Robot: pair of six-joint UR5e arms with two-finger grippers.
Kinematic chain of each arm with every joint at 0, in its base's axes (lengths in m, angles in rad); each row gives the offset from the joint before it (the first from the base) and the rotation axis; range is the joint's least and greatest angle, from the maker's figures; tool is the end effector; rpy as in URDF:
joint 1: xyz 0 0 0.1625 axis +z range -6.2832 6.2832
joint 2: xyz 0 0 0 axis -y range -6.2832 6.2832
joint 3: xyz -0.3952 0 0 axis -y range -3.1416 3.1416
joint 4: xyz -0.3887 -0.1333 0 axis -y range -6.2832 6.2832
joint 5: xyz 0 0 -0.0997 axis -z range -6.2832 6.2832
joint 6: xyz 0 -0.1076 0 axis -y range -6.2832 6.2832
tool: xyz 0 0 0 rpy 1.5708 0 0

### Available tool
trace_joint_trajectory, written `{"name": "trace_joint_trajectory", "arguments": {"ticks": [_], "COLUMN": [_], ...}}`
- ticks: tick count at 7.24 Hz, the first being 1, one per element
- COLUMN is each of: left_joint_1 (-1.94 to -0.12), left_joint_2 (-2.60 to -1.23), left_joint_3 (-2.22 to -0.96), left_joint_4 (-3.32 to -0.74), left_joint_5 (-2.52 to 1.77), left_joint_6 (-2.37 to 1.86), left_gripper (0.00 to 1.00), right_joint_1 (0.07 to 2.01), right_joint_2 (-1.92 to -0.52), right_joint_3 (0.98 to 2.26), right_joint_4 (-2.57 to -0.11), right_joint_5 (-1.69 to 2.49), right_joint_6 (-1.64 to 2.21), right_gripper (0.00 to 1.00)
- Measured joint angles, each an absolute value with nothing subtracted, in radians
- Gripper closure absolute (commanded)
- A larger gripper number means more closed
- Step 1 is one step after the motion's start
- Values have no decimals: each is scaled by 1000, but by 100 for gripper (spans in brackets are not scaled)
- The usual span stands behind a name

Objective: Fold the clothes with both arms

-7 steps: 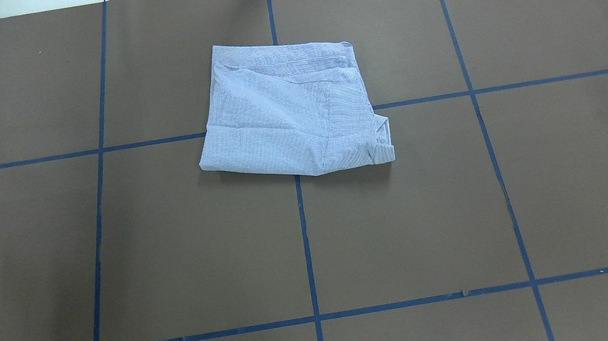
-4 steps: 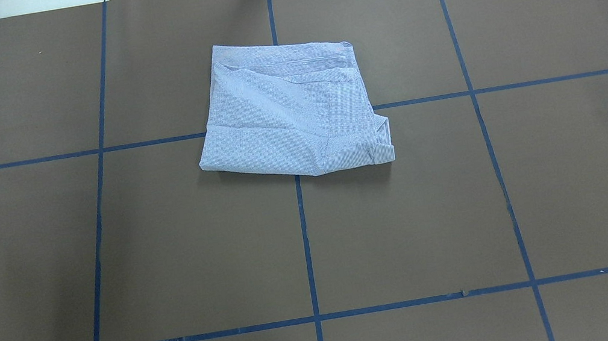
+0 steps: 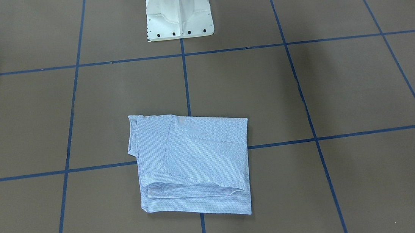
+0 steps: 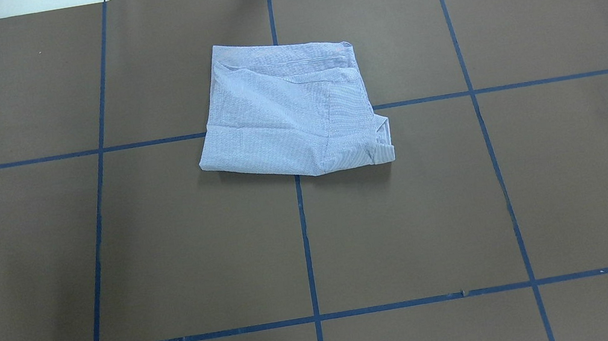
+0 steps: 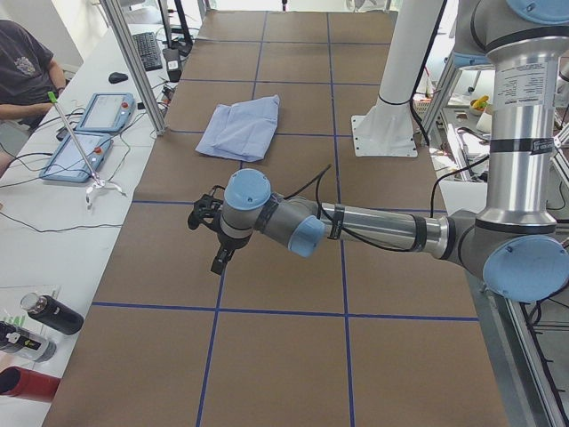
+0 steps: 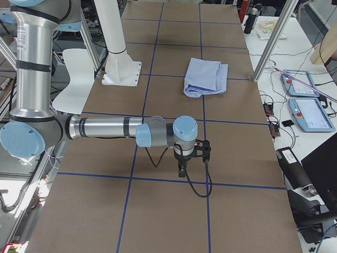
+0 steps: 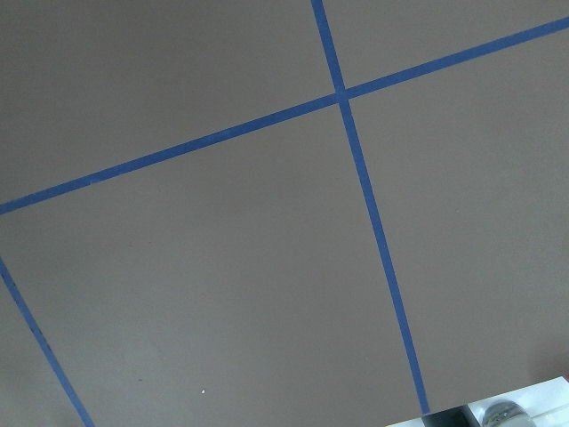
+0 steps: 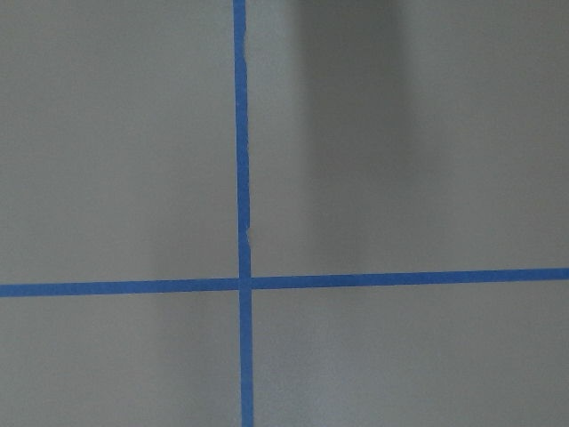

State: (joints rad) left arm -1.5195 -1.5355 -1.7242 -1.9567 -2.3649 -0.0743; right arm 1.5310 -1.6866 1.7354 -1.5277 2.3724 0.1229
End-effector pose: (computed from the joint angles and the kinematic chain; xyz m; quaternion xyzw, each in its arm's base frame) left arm -0.0311 -0.4980 0.5295 0.2060 0.3882 0.0861 0.8941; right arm 0.0381 -0.4506 0.6015 0.0105 -0.3919 0.0203 0.9197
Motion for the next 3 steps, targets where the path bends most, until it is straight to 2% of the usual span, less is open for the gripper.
{"name": "trace_joint_trajectory", "arguments": {"ticks": [3], "left_joint_1": [-1517], "left_joint_2": [-1571], "left_joint_3": [-1724], "left_joint_4": [-1958], "left_joint_5": [-2370], "left_joint_6": [-78], "left_gripper": [0], "right_joint_1": [1531], "right_joint_2": [-1681], "right_joint_3": [1744], "right_joint_4": [-1526], "right_joint_5": [2375], "right_joint_6": [116], "right_gripper": [0]}}
